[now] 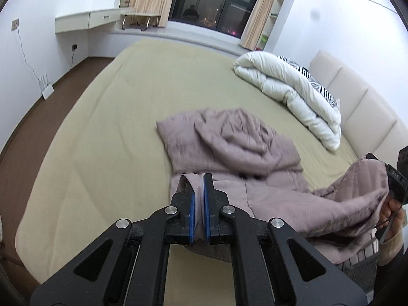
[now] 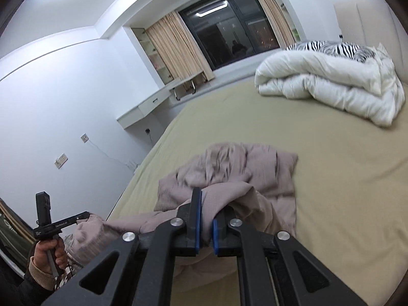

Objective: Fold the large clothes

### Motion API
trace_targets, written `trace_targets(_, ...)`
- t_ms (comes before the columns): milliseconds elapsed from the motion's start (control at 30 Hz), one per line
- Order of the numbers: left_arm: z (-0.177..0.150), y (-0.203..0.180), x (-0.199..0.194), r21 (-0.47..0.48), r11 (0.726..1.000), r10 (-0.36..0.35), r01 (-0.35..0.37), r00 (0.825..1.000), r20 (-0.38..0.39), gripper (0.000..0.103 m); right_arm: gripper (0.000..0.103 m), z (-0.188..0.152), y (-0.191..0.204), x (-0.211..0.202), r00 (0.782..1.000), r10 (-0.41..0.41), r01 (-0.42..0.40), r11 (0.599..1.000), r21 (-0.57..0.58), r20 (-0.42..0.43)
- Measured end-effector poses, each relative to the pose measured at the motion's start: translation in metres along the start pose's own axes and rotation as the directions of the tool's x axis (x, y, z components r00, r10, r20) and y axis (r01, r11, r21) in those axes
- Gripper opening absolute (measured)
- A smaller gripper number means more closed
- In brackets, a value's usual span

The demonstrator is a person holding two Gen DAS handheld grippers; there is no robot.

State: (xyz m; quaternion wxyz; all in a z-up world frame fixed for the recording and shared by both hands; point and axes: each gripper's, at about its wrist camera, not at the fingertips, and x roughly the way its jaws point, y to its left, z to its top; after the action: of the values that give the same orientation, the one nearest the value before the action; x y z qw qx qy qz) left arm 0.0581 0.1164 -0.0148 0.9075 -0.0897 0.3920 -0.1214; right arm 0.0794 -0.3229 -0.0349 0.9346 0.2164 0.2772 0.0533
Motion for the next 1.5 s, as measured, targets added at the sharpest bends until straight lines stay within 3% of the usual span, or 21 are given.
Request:
trace_targets(200, 0.091, 0.000, 0.059, 0.004, 1.000, 0.022, -0.022, 0.999, 0.048, 0.004, 0.008, 0.064, -0.018, 0.063, 0.994, -0.095, 0.095, 0.995, 0.006, 0.063)
trace_targets(400, 0.170, 0.001, 0.155, 0.021, 0.997, 0.067, -0.068, 0.997, 0.035, 0.004, 0.008, 0.104, -0.055, 0.141, 0.977, -0.204, 0.201, 0.978, 0.051, 0.062)
trace_targets(533, 0.205, 0.012, 0.225, -0.006, 0.996, 0.094, -0.094, 0.996, 0.011, 0.004, 0.008, 0.122, -0.081, 0.197, 0.963, -0.268, 0.265, 0.961, 0.074, 0.039)
trace_targets(667, 0.224, 0.036, 0.308, -0.070, 0.994, 0.081, -0.086, 0.994, -0.073, 0.005, 0.010, 0.126, -0.110, 0.253, 0.950, -0.311, 0.313, 0.944, 0.104, -0.035)
trace_targets(767, 0.220, 0.054, 0.351, -0.124, 0.990, 0.052, -0.068, 0.990, -0.130, 0.009, 0.040, 0.117, -0.132, 0.299, 0.922, -0.353, 0.373, 0.921, 0.115, -0.159)
trace_targets(800, 0.218, 0.060, 0.357, -0.145, 0.987, 0.047, -0.066, 0.991, -0.129, 0.011, 0.064, 0.113, -0.137, 0.306, 0.916, -0.360, 0.384, 0.914, 0.129, -0.177)
trace_targets(833, 0.216, 0.067, 0.359, -0.164, 0.985, 0.039, -0.059, 0.992, -0.122, 0.015, 0.080, 0.110, -0.139, 0.305, 0.919, -0.359, 0.383, 0.911, 0.150, -0.163)
trace_targets(900, 0.211, 0.086, 0.358, -0.205, 0.976, 0.048, -0.069, 0.993, -0.109, 0.016, 0.095, 0.106, -0.138, 0.292, 0.930, -0.360, 0.368, 0.910, 0.190, -0.077)
trace_targets(933, 0.208, 0.089, 0.355, -0.211, 0.974, 0.064, -0.085, 0.993, -0.103, 0.016, 0.097, 0.105, -0.135, 0.286, 0.929, -0.366, 0.370, 0.911, 0.184, -0.057)
trace_targets(1000, 0.200, 0.084, 0.352, -0.169, 0.981, 0.081, -0.095, 0.993, -0.083, 0.016, 0.097, 0.102, -0.122, 0.284, 0.936, -0.339, 0.350, 0.926, 0.143, -0.095)
trace_targets(1067, 0.190, 0.065, 0.348, -0.112, 0.989, 0.086, -0.093, 0.994, -0.067, 0.016, 0.093, 0.096, -0.093, 0.292, 0.951, -0.264, 0.278, 0.958, 0.069, -0.162)
trace_targets(1200, 0.177, 0.028, 0.354, -0.048, 0.997, 0.049, -0.052, 0.996, -0.070, 0.016, 0.088, 0.084, -0.013, 0.318, 0.943, -0.256, 0.223, 0.960, -0.168, -0.213)
trace_targets(1267, 0.168, 0.009, 0.359, -0.013, 0.999, 0.038, -0.039, 0.996, -0.083, 0.016, 0.087, 0.075, 0.019, 0.339, 0.924, -0.299, 0.231, 0.933, -0.275, -0.240)
trace_targets(1300, 0.166, 0.001, 0.366, 0.003, 0.999, 0.033, -0.033, 0.996, -0.089, 0.016, 0.086, 0.070, 0.030, 0.352, 0.903, -0.349, 0.261, 0.909, -0.324, -0.252)
trace_targets(1333, 0.162, -0.006, 0.369, 0.009, 1.000, 0.026, -0.026, 0.995, -0.093, 0.016, 0.078, 0.065, 0.035, 0.367, 0.877, -0.394, 0.290, 0.890, -0.351, -0.274)
trace_targets(1400, 0.156, -0.013, 0.379, 0.010, 1.000, 0.023, -0.022, 0.994, -0.109, 0.016, 0.061, 0.056, 0.027, 0.393, 0.827, -0.429, 0.316, 0.889, -0.332, -0.362)
trace_targets(1433, 0.151, -0.017, 0.380, 0.010, 1.000, 0.021, -0.020, 0.993, -0.115, 0.016, 0.059, 0.052, 0.020, 0.403, 0.808, -0.426, 0.320, 0.898, -0.303, -0.407)
trace_targets(1467, 0.145, -0.023, 0.380, 0.009, 1.000, 0.022, -0.021, 0.993, -0.120, 0.016, 0.055, 0.050, 0.015, 0.409, 0.800, -0.418, 0.323, 0.904, -0.279, -0.430)
trace_targets(1500, 0.144, -0.023, 0.388, 0.006, 1.000, 0.022, -0.022, 0.991, -0.129, 0.016, 0.043, 0.050, 0.013, 0.414, 0.804, -0.400, 0.308, 0.913, -0.267, -0.439)
